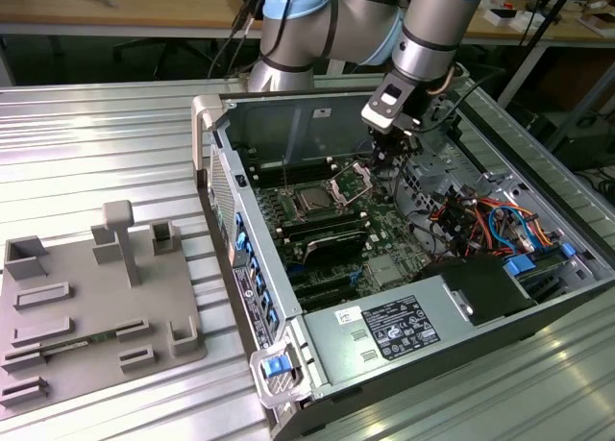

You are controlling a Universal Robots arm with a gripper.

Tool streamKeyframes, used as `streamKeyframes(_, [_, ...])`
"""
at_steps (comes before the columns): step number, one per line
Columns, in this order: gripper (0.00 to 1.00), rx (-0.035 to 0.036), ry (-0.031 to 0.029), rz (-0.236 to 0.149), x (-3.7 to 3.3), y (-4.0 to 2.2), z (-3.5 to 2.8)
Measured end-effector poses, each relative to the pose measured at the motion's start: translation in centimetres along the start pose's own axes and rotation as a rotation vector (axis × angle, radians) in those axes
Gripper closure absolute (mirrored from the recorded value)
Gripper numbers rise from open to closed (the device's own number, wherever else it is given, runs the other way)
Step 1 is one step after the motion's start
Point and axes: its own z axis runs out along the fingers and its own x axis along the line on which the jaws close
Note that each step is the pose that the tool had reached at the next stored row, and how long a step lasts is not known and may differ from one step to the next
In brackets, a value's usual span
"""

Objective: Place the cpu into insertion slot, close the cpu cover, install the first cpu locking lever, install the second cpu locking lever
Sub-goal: 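Close the cpu cover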

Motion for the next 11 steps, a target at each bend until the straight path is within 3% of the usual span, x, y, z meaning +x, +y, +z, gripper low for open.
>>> streamKeyframes(5, [0.89,0.0001,0.0001,0.000,-0.19,0.17,1.02])
streamKeyframes(6, [0.89,0.0003,0.0001,0.000,-0.30,0.13,1.46])
streamKeyframes(11, [0.89,0.0016,0.0010,0.000,-0.30,-0.97,1.86])
